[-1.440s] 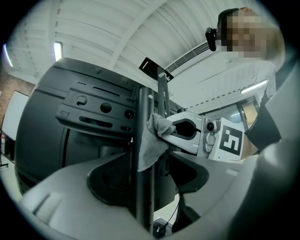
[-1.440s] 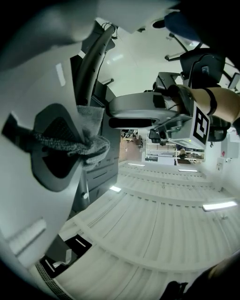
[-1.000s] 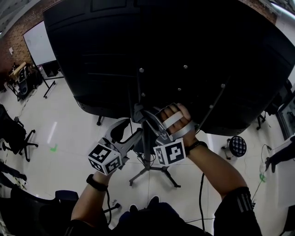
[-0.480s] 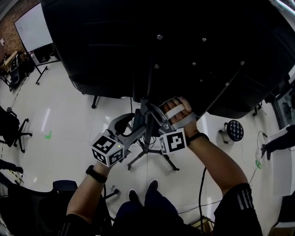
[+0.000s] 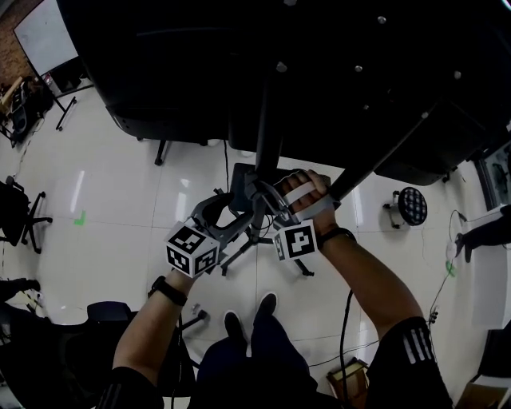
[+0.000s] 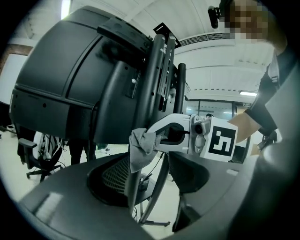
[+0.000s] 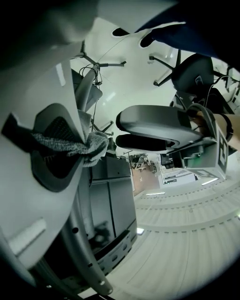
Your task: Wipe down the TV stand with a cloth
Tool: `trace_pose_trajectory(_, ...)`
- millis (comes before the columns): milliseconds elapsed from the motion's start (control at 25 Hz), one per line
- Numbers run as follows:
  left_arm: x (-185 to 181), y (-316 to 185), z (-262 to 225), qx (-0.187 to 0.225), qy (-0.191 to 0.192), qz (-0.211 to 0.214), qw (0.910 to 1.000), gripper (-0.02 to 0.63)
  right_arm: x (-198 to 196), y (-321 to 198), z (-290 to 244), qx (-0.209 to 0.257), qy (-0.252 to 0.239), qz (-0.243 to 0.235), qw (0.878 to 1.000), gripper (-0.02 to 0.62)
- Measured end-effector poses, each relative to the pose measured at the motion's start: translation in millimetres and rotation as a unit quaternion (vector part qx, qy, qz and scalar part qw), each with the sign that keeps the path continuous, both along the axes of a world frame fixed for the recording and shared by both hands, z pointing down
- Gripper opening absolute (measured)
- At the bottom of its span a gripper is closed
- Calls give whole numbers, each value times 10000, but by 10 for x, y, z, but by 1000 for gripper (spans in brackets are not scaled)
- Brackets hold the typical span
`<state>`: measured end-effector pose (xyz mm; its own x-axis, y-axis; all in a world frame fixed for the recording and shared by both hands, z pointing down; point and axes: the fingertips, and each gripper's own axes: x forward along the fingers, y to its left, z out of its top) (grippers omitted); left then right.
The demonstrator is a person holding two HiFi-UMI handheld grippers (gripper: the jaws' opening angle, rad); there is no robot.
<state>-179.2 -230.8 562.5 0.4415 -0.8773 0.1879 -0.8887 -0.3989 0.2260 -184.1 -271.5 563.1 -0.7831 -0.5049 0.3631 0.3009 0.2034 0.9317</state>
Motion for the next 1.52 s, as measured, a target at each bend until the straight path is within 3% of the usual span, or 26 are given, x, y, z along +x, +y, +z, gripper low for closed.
trace_pose_trajectory(640, -33, -9, 1696, -869, 338, 18, 9956, 287, 10, 61, 1773, -831, 536, 3, 9951, 21)
trace_pose_trajectory(920, -80, -114, 2424, -1130, 369, 34, 9929, 291, -11, 39, 2529, -867, 823, -72, 9928, 21)
trace_pose_trajectory(1520, -20, -211, 3354, -1523, 589, 16, 9866, 296, -10, 83, 3636, -1225, 1153, -10, 9858, 21)
